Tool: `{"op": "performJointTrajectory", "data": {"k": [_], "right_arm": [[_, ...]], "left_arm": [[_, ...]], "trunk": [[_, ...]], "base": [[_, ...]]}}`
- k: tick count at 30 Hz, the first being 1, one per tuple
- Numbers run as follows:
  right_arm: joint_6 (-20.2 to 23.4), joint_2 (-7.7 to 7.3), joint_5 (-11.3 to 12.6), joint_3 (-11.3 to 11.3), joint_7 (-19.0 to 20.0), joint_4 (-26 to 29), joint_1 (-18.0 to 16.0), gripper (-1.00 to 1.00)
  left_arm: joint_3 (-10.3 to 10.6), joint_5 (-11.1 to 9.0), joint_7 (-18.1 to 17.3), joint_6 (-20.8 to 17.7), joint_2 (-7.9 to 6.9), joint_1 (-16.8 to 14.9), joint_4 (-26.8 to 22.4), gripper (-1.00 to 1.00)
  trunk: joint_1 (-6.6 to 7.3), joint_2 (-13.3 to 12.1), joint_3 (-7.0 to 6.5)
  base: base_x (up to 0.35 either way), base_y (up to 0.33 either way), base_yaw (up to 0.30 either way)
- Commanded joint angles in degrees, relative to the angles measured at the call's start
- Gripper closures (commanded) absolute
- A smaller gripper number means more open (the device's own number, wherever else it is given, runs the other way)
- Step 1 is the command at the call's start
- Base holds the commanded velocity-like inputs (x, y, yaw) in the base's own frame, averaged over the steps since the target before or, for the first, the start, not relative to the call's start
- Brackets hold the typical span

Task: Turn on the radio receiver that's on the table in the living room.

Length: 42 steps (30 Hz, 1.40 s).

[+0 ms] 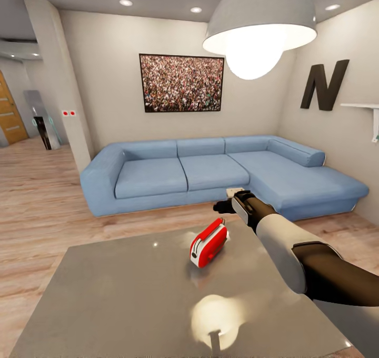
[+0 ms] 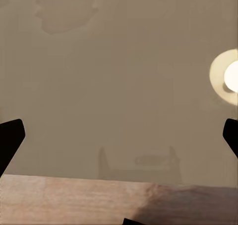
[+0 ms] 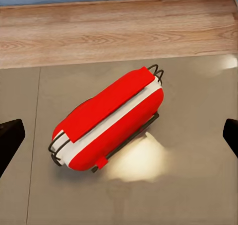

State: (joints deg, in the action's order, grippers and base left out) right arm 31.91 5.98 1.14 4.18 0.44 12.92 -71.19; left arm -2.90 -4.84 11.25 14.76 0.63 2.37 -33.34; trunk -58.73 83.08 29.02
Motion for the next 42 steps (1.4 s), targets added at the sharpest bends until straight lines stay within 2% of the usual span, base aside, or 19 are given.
{"op": "performJointTrajectory", "data": {"k": [1,29,42], "right_arm": [[0.00,0.00,0.00,0.02,0.00,0.00,0.00,-1.00],[0.00,0.00,-0.06,0.13,0.00,0.00,0.00,-1.00],[-0.08,0.00,-0.21,0.36,-0.08,0.00,0.00,-1.00]], "left_arm": [[0.00,0.00,0.00,0.00,-0.01,0.00,0.01,-1.00],[-0.01,0.00,0.00,-0.02,-0.07,0.00,0.03,-1.00],[0.00,0.00,0.00,0.00,0.08,0.00,0.03,-1.00]], "trunk": [[0.00,0.00,0.10],[0.00,0.00,2.69],[0.00,0.00,3.90]], "base": [[0.000,0.000,0.000],[0.000,0.079,0.000],[0.000,0.013,0.000]]}}
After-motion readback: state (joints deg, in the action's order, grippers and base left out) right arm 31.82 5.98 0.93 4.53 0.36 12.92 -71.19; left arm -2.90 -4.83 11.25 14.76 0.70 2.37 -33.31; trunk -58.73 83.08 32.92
